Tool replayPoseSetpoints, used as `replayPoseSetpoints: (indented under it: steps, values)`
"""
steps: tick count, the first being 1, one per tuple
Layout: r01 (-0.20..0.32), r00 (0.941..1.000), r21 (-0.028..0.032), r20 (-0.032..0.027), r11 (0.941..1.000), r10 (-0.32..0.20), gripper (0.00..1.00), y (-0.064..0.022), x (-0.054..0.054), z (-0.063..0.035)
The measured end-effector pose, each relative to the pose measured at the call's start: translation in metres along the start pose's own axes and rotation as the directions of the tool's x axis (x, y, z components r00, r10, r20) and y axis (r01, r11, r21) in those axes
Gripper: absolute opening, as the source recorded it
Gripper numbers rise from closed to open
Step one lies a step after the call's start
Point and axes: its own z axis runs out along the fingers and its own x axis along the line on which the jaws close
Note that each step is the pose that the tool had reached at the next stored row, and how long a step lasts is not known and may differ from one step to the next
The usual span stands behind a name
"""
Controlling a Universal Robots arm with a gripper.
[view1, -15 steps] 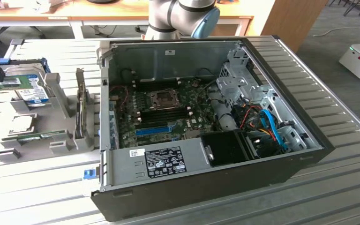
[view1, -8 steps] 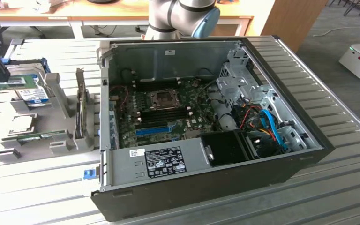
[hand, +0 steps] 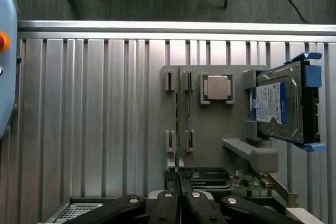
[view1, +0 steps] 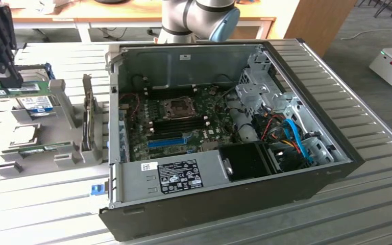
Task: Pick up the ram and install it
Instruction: 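Pick up the ram and move it above insertion slot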
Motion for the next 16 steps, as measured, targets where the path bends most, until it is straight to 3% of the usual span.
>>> replayPoseSetpoints:
  steps: [16]
  values:
    - [0.000,1.0000,-0.0006,0.0000,1.0000,0.000,0.12,-0.0421,-0.001,-0.0022]
